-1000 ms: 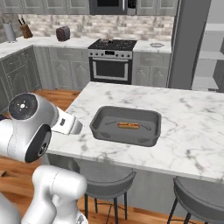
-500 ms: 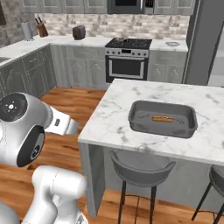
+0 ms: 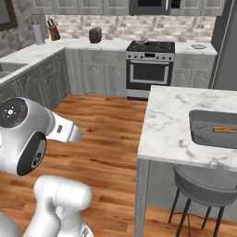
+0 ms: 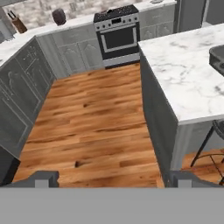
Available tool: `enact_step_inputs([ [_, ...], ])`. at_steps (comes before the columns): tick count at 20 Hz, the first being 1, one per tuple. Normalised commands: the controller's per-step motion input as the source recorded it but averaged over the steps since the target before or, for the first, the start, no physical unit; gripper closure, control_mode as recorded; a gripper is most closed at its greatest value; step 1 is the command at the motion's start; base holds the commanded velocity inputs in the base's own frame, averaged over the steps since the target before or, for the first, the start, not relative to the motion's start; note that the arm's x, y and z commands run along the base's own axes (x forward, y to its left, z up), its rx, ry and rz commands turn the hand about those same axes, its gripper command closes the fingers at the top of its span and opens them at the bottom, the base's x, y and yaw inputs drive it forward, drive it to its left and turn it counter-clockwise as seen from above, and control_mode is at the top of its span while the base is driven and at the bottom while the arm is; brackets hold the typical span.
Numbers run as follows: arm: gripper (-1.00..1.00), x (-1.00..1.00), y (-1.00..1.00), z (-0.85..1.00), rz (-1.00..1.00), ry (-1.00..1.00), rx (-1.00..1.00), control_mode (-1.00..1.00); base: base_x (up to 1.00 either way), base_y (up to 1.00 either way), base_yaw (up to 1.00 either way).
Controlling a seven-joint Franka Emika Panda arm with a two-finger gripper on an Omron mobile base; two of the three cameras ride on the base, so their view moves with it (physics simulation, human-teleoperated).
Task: Place the cold items (orange and lemon wedge) from the fridge in one tupperware on the dining counter. Place the warm items (kebab skewer and hot dog) in the stove area in another tupperware.
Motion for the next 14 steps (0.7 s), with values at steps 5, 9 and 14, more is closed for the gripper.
enact_step_inputs([
  [5,-1.00,0.00,0.00,0.00,0.00,0.00,0.00,1.00,0.46,1.00,-0.25],
  [9,-1.00,0.00,0.00,0.00,0.00,0.00,0.00,1.00,0.77,1.00,-0.24],
  [14,-1.00,0.00,0.00,0.00,0.00,0.00,0.00,1.00,1.00,0.91,-0.11],
])
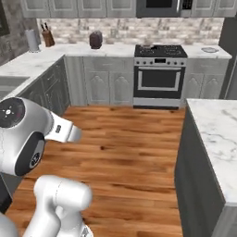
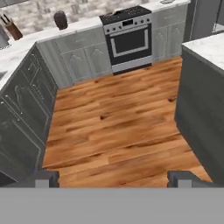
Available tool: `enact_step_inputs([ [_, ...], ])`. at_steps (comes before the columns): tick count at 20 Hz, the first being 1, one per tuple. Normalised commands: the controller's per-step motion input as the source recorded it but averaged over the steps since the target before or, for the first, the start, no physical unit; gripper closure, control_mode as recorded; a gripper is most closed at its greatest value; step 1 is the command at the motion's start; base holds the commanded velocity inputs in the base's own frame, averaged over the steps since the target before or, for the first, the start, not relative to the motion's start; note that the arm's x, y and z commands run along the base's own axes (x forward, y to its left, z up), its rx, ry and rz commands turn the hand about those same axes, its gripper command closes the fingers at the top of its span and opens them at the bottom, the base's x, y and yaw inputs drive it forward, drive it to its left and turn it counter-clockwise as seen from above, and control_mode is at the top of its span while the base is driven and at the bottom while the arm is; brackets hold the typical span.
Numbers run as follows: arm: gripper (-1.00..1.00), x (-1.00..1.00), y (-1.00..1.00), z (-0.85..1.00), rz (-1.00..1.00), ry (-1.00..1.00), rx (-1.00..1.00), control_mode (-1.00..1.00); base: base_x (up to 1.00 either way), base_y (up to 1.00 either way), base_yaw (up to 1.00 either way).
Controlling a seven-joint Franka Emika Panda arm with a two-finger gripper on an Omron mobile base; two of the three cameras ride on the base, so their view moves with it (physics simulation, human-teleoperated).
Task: Place the cold items (orange and lemon wedge) from the fridge in one tupperware on the dining counter. Place the warm items (kebab skewer and hot dog) in the stove area in another tupperware.
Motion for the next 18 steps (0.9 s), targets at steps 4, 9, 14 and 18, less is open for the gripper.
enact_step_inputs([
  [4,-1.00,0.00,0.00,0.00,0.00,0.00,0.00,1.00,1.00,0.14,0.00],
  [9,-1.00,0.00,0.00,0.00,0.00,0.00,0.00,1.00,1.00,0.00,0.00],
  [14,-1.00,0.00,0.00,0.00,0.00,0.00,0.00,1.00,1.00,0.00,-0.01],
  [18,-1.00,0.00,0.00,0.00,0.00,0.00,0.00,1.00,1.00,-0.19,0.00],
])
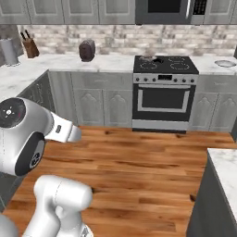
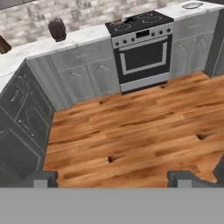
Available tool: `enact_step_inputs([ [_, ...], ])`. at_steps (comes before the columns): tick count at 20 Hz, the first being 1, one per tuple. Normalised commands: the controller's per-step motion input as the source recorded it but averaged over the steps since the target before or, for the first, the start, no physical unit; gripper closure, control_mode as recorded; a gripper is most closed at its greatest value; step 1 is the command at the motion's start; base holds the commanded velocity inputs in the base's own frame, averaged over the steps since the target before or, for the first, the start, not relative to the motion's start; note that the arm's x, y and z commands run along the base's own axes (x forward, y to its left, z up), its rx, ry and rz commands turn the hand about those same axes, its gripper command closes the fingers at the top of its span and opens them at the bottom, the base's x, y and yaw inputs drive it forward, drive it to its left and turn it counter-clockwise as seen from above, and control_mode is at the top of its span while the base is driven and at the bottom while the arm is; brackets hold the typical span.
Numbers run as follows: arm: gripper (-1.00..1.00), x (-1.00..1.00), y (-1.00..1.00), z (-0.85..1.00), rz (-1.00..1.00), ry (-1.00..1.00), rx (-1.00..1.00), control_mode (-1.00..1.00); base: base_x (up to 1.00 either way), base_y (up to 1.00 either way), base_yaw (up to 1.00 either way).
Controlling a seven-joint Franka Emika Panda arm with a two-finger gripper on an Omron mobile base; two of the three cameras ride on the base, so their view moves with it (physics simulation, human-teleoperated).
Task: Place the cold items (orange and lemon wedge) from the fridge in one tupperware on the dining counter. Place the warm items (kebab skewer and hot dog) in the stove area in another tupperware.
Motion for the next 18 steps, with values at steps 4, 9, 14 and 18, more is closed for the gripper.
enact_step_inputs([
  [4,-1.00,0.00,0.00,0.00,0.00,0.00,0.00,1.00,1.00,-0.29,0.00],
  [9,-1.00,0.00,0.00,0.00,0.00,0.00,0.00,1.00,1.00,-0.40,0.00],
  [14,-1.00,0.00,0.00,0.00,0.00,0.00,0.00,1.00,1.00,-0.37,0.00],
  [18,-1.00,0.00,0.00,0.00,0.00,0.00,0.00,1.00,1.00,-0.23,0.00],
])
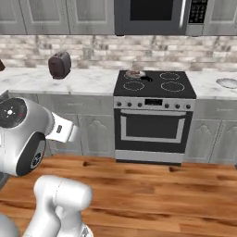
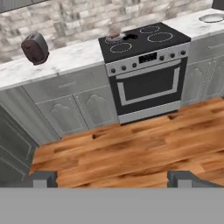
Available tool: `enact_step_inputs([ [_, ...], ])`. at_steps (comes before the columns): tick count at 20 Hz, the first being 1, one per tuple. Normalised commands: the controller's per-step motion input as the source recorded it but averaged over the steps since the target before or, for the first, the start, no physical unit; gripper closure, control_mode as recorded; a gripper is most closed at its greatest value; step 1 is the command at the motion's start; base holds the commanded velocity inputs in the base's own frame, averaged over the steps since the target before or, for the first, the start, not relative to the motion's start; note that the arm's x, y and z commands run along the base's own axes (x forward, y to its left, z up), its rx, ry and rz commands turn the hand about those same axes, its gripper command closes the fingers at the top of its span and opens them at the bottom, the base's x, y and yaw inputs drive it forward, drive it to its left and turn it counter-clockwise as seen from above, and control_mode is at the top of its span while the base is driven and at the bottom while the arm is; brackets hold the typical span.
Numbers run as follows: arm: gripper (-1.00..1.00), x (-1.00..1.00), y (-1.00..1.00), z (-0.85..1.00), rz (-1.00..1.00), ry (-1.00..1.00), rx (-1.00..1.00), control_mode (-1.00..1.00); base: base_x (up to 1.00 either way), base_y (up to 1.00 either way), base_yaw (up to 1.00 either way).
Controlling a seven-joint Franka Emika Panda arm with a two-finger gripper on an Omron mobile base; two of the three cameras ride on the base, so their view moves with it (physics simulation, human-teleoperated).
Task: Place the cold items (orange and lemon wedge) from the fridge in one tupperware on the dining counter. Place the warm items (kebab skewer and hot dog) in the stove area in another tupperware.
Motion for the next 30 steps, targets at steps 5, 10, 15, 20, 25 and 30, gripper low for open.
enact_step_inputs([
  [5,-1.00,0.00,0.00,0.00,0.00,0.00,0.00,1.00,1.00,-0.14,0.00],
  [10,-1.00,0.00,0.00,0.00,0.00,0.00,0.00,1.00,1.00,0.00,0.00],
  [15,-1.00,0.00,0.00,0.00,0.00,0.00,0.00,1.00,1.00,-0.02,0.00],
  [20,-1.00,0.00,0.00,0.00,0.00,0.00,0.00,1.00,1.00,-0.04,0.00],
  [25,-1.00,0.00,0.00,0.00,0.00,0.00,0.00,1.00,1.00,-0.08,-0.05],
  [30,-1.00,0.00,0.00,0.00,0.00,0.00,0.00,1.00,0.82,-0.13,-0.18],
])
